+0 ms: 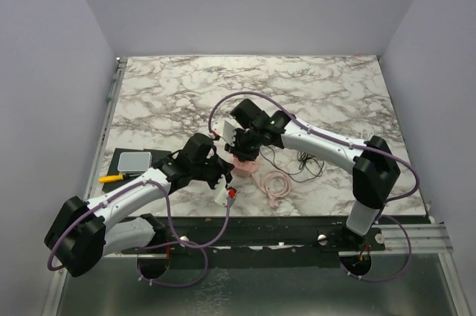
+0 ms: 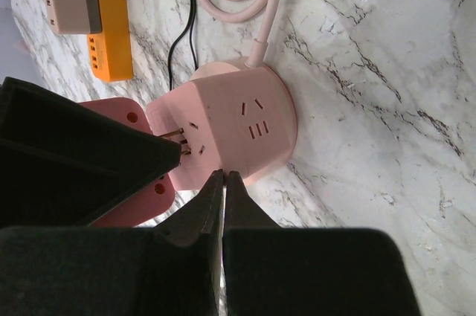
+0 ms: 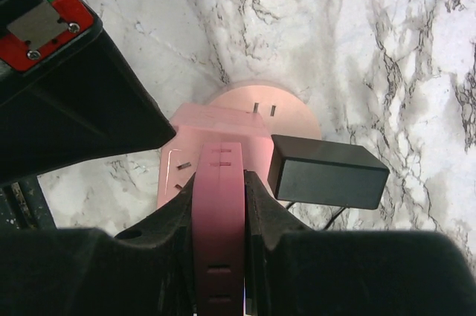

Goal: Insert the plug

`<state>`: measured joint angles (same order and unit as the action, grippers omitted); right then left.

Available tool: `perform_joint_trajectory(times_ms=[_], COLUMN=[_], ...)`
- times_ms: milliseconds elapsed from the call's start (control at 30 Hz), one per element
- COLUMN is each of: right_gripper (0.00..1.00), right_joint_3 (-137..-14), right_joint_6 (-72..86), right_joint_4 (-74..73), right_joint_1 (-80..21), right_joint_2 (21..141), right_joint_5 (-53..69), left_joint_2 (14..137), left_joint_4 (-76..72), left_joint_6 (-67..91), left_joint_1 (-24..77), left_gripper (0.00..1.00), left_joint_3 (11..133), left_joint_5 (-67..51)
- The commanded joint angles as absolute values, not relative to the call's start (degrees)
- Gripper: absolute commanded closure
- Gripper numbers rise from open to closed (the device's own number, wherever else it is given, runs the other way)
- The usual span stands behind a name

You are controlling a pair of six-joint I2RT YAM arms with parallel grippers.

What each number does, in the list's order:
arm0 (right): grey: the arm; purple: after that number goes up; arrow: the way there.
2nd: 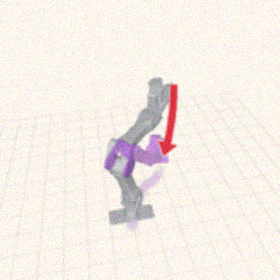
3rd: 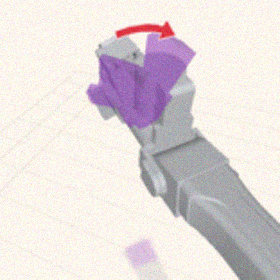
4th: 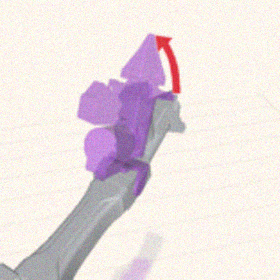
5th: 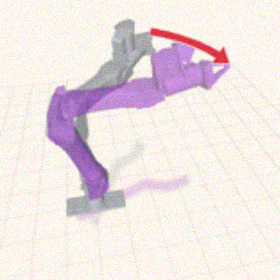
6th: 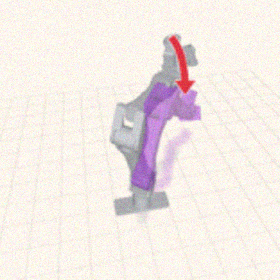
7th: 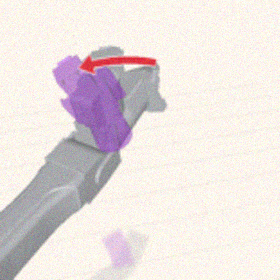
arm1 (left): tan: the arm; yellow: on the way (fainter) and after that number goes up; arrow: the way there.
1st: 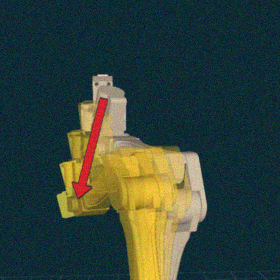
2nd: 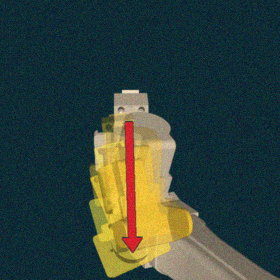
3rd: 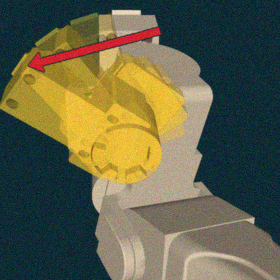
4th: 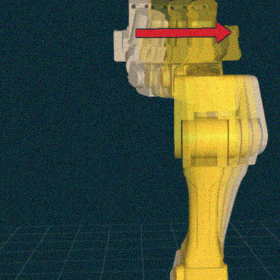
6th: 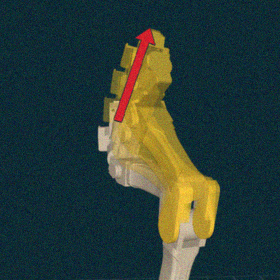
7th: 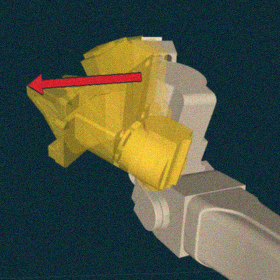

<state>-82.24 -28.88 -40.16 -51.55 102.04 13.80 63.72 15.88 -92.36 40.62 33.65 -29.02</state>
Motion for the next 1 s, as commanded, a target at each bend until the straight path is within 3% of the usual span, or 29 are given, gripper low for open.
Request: perform_joint_trajectory(times_ms=[0, 967], right_gripper=[0.99, 0.99], right_joint_3=[-77.52, -75.97], right_joint_6=[-26.19, -18.01], right_joint_4=[-45.06, -42.84], right_joint_1=[-54.60, -56.07], right_joint_2=[103.89, 101.20], right_joint_5=[10.97, 12.22], left_joint_2=[65.66, 65.10], left_joint_4=[14.49, 13.05], left_joint_6=[-91.15, -89.86], left_joint_1=[40.85, 40.88], left_gripper=[1.00, 1.00], left_joint_3=[33.59, 33.49], left_joint_5=[-26.08, -24.70])
